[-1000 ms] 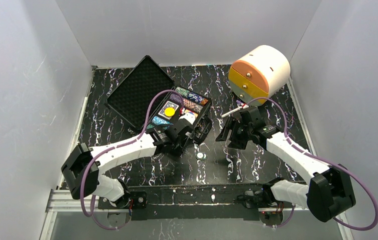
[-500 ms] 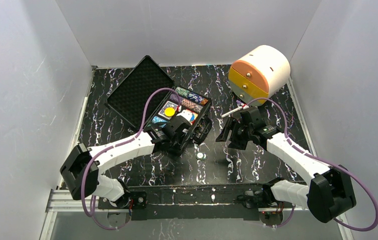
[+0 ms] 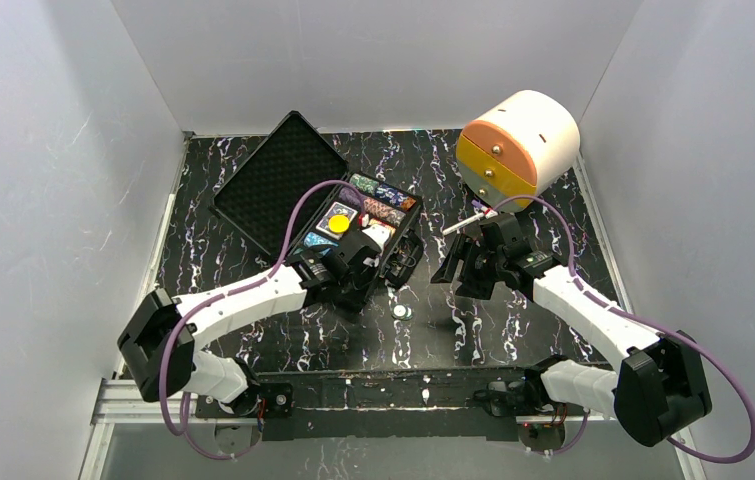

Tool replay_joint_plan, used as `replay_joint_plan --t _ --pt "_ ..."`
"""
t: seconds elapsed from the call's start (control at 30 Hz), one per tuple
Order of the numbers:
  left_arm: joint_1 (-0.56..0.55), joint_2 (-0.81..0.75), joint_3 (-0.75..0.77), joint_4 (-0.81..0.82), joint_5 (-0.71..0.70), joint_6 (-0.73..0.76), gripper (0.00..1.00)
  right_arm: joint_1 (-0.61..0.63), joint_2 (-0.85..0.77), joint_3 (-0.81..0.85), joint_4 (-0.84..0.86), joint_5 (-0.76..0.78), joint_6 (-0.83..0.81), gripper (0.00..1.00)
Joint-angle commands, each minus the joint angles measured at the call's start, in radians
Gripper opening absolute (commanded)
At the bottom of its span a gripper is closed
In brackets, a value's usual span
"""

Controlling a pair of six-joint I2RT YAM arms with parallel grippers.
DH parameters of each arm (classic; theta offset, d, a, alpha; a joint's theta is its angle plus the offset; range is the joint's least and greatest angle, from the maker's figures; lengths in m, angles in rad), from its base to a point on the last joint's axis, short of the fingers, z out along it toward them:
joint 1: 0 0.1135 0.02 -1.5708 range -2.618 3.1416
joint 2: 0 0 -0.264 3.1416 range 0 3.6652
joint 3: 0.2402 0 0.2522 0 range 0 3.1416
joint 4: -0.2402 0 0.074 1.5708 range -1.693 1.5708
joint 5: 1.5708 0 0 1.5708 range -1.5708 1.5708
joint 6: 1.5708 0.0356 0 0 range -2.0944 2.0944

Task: Pack up texas hold em set

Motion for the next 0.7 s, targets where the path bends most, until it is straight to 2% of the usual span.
replay_joint_plan --t 0.0,0.2,0.4,0.6,0.67 --pt "0.003 0.016 -0.004 -0.004 -0.046 0.004 0.00 -0.007 -0.023 -0.004 -0.004 -0.003 -0.007 0.77" --pt "0.003 0.051 -0.017 0.000 -0.084 0.010 0.00 -0.007 -0.030 -0.001 -0.014 0.010 -0.009 0.77" --pt "0.003 0.033 -0.026 -0.008 -0.238 -0.014 0.00 -0.007 -0.028 -0.002 -0.012 0.007 -0.009 0.77" --pt "0.003 0.033 -0.035 -0.006 -0.252 -0.012 0.00 -0.007 -0.023 -0.002 -0.004 0.001 -0.006 0.77" --pt "0.003 0.037 -0.035 -0.006 -0.241 -0.008 0.05 -0.007 -0.021 -0.002 -0.002 -0.001 -0.006 0.77"
